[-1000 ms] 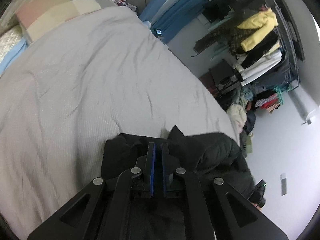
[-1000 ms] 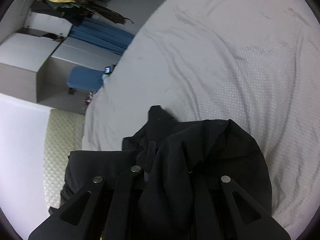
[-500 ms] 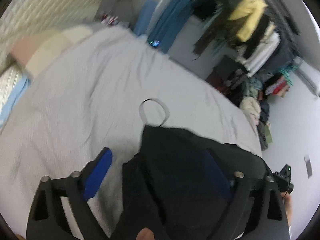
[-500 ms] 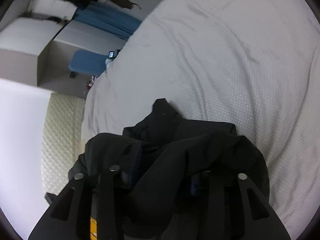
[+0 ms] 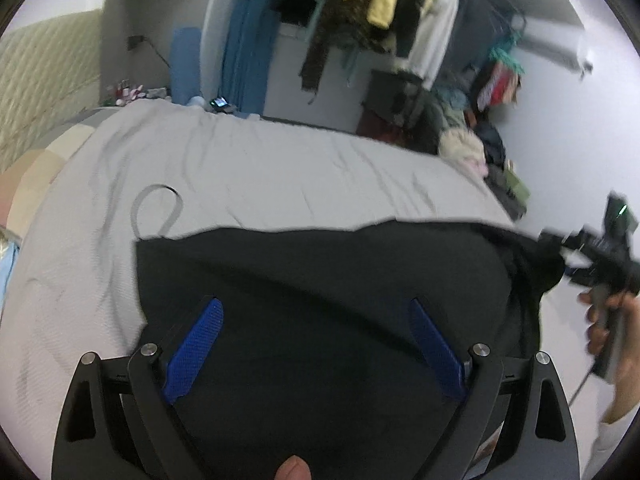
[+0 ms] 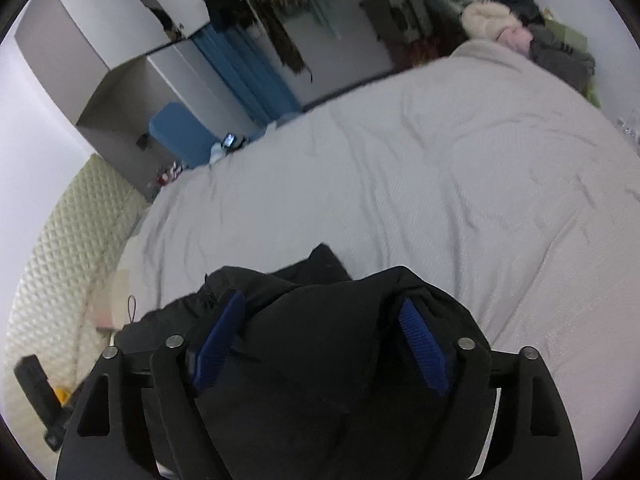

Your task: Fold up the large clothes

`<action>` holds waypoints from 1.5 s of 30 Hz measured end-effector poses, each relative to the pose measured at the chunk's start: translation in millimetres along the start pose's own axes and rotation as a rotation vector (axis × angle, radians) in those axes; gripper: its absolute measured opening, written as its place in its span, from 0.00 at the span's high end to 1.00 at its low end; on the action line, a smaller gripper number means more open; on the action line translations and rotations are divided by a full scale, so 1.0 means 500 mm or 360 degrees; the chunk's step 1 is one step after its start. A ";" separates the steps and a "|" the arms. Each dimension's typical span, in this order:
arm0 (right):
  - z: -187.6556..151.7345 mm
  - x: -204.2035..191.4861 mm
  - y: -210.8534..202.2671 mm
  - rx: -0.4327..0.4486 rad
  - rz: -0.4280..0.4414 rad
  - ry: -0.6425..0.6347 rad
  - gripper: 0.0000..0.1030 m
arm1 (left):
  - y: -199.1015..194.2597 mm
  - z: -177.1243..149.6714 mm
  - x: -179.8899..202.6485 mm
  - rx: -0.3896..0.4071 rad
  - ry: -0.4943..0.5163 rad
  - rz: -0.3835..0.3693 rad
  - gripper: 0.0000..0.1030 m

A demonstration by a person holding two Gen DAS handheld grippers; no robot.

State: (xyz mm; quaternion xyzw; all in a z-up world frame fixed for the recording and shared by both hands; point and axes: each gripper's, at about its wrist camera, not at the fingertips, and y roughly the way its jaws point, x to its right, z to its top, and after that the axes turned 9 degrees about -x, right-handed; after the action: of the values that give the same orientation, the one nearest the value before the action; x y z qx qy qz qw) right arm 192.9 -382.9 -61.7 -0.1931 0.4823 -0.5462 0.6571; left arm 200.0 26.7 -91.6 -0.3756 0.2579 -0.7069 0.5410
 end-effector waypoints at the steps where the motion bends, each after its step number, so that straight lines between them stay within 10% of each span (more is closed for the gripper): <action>1: -0.005 0.000 -0.007 0.0045 -0.0019 -0.0007 0.15 | 0.019 -0.007 0.008 -0.0015 0.0021 0.0022 0.09; 7: -0.052 -0.025 -0.027 0.0268 -0.0097 -0.0141 0.03 | 0.093 -0.034 0.045 -0.0016 0.0128 0.0194 0.08; 17: -0.142 -0.155 0.259 0.0010 -0.0081 -0.0567 0.00 | 0.192 -0.011 0.042 -0.0040 0.0135 0.0316 0.07; 45: -0.054 -0.137 0.415 0.0049 -0.0111 -0.0541 0.00 | 0.383 0.138 -0.031 -0.0223 -0.0016 0.0211 0.02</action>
State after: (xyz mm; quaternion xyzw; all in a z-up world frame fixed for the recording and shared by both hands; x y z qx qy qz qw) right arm 284.9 -245.6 -207.3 -0.2893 0.3488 -0.5355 0.7127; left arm 367.3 -9.6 -202.5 -0.3983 0.3283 -0.6478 0.5604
